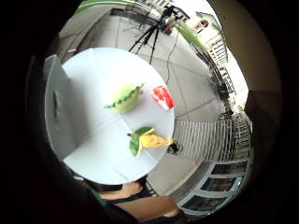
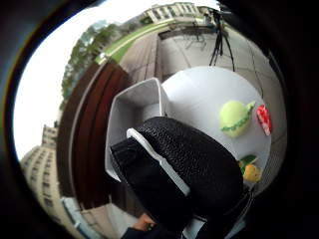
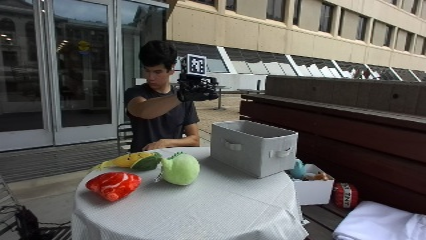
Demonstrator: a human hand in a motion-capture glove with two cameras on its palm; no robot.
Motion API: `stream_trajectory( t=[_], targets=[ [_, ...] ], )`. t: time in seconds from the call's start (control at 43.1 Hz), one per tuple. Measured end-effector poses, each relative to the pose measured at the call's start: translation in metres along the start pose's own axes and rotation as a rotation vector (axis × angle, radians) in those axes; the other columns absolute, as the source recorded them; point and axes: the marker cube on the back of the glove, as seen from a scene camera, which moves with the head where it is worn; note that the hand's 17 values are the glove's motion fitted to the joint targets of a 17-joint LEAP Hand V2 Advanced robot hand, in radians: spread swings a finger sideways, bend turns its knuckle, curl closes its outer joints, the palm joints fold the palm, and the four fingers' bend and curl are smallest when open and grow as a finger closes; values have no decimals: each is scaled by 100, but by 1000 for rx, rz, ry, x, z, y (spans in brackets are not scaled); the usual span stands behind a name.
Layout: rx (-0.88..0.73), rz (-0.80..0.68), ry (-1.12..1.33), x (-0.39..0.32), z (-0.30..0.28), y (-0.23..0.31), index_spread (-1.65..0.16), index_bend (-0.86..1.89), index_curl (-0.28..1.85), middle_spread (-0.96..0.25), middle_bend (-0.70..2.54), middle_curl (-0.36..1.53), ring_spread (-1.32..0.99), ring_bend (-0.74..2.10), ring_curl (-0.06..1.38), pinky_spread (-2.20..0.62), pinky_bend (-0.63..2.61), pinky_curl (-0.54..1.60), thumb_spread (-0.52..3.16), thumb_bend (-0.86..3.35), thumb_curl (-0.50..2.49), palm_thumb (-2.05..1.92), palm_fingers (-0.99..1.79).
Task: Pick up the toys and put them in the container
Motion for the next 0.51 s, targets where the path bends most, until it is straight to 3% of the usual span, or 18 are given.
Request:
stream_trajectory(
  t=[0.209,0.51],
  targets=[
    [-25,11,-30,4,6,2,-17,19,13,-7,25,12,-21,16,4,-10,43,16,82,-11,0,-17,3],
    [-88,-35,-45,14,11,8,-20,19,23,-9,25,21,-27,18,9,-12,44,23,104,-11,0,-18,-2]
  ],
)
